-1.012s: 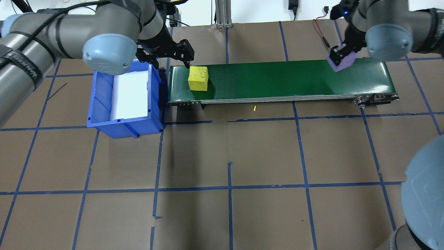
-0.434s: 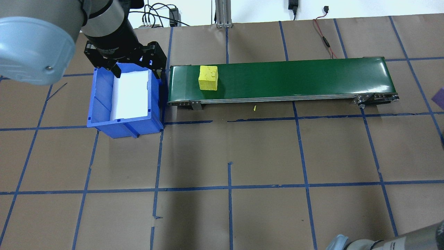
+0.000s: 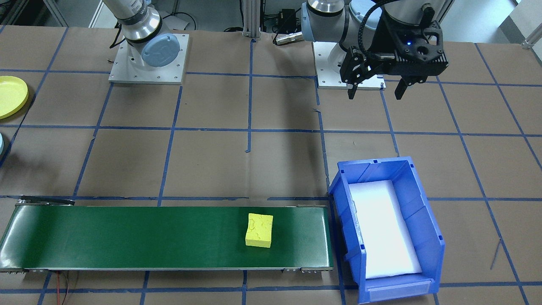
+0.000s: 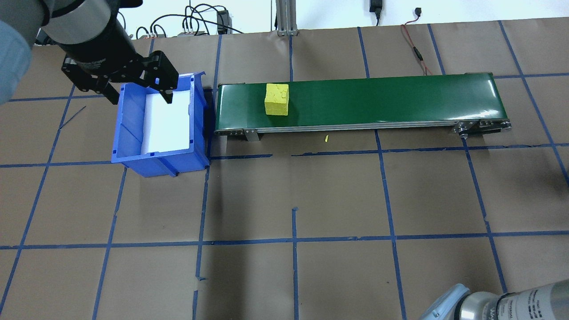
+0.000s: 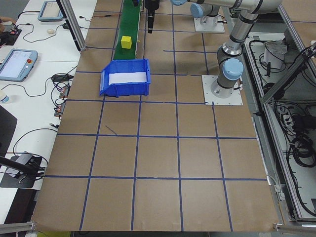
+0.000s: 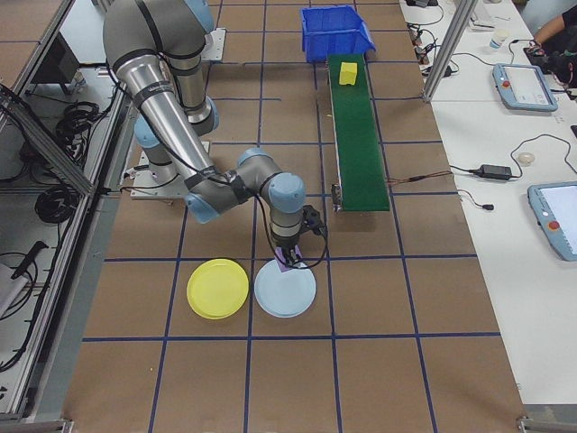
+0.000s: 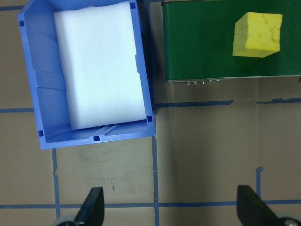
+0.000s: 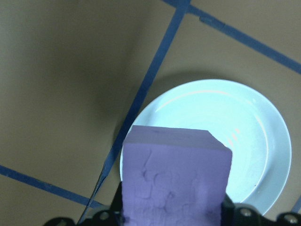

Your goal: Move block left to right into plate

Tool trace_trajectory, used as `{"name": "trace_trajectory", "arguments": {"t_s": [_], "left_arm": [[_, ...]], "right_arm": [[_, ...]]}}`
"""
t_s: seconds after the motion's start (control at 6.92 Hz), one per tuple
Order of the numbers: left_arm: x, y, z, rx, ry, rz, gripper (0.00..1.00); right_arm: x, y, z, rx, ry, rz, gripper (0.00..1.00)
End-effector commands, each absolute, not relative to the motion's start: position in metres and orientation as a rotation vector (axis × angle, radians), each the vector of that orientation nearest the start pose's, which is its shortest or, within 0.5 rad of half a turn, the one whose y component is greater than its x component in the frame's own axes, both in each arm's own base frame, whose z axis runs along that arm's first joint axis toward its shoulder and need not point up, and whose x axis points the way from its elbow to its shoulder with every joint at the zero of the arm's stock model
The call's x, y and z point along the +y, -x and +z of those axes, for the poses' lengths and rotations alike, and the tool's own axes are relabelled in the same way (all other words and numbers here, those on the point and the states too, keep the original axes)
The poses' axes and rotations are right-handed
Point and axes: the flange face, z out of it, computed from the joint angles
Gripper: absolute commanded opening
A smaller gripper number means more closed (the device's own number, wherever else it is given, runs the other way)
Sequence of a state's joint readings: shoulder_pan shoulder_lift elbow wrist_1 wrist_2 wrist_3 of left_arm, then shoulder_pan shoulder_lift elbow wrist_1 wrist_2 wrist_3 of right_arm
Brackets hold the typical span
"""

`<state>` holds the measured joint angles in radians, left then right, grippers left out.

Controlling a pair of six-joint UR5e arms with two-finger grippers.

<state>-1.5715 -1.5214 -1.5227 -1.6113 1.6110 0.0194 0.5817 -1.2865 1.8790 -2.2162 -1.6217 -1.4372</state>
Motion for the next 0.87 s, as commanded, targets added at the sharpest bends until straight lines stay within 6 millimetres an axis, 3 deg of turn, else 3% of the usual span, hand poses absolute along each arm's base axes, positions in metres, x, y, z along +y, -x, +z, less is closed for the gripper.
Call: {"name": "trace_trajectory", "arguments": {"t_s": [0.0, 0.14, 0.43, 0.58, 0.72], "left_arm": [[-0.468, 0.099, 0.533, 3.097, -0.064, -0.018, 1.0], [-0.469, 0.096, 0.531, 3.112, -0.066, -0.022, 1.0], [-0.468, 0.099, 0.529, 3.121, -0.084, -0.016, 1.0], [-0.47, 0.096, 0.527, 3.137, -0.079, -0.012, 1.0], [-0.47, 0.095, 0.524, 3.137, -0.072, -0.009, 1.0]], "right_arm": [[-0.39, 0.418, 0.212, 3.053, 0.683, -0.026, 1.0], [-0.388, 0.424, 0.213, 3.058, 0.67, -0.03, 1.0], [-0.397, 0.42, 0.236, 3.088, 0.643, -0.096, 1.0], [-0.424, 0.388, 0.28, 3.119, 0.559, -0.248, 1.0], [-0.462, 0.322, 0.319, 3.126, 0.591, -0.29, 1.0]]}}
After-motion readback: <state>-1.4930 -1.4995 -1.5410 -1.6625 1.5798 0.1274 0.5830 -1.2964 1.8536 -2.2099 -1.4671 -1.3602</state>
